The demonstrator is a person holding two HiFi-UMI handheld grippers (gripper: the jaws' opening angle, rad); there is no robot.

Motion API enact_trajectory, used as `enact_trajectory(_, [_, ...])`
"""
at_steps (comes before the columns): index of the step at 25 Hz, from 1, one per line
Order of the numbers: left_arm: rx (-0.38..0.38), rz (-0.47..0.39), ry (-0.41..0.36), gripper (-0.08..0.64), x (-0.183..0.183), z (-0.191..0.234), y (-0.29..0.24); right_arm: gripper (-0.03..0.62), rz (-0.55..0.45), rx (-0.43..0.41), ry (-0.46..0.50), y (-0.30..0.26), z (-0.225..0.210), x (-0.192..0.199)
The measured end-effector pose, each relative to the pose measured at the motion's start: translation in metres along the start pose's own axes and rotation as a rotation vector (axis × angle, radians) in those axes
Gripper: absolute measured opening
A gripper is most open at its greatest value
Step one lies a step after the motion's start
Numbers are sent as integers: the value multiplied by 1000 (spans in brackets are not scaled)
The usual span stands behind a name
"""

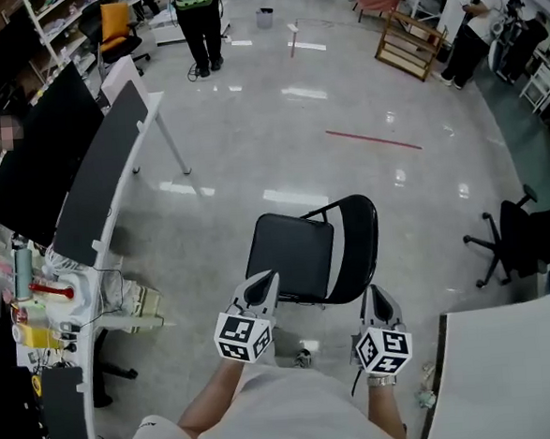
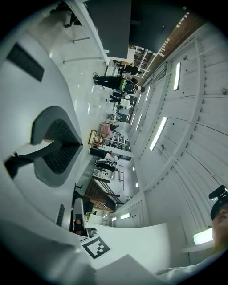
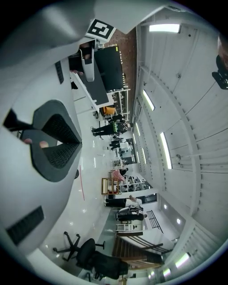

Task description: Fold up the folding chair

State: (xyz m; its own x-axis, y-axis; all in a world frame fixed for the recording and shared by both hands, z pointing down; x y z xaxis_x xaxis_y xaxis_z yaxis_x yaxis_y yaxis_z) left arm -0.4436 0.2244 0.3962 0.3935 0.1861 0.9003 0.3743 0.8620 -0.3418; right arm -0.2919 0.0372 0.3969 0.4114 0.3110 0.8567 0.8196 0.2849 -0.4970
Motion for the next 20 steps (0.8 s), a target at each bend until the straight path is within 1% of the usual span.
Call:
enact_trajectory(3, [45,4,-12,12,-14,18,-22,5,10,38,-13,-23,5,-12])
enact_trajectory(6, [79,11,-19,12,-25,37,-40,5,22,57,-19,-44,15,-20])
enact_trajectory(12, [124,39,-17,12,-34,75,-62,5,51,101,-37,-72,35,-25])
enact_trajectory(20, [199,64,-48,12,-37,95,-89,5,81,181,-70,-85,34,-17])
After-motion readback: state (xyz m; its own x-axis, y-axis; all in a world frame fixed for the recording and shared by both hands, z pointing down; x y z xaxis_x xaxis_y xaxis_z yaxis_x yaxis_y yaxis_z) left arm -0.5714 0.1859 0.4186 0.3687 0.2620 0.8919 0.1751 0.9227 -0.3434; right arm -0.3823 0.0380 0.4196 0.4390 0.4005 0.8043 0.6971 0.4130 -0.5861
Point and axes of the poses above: the fingertips, and each gripper's own axes: y backward along the fingers, z to its left, x out of its underside, the point moved 3 cm from there along y, backward along the fingers, and after that the axes turned 7 degrees about z, right-handed, at the moved point
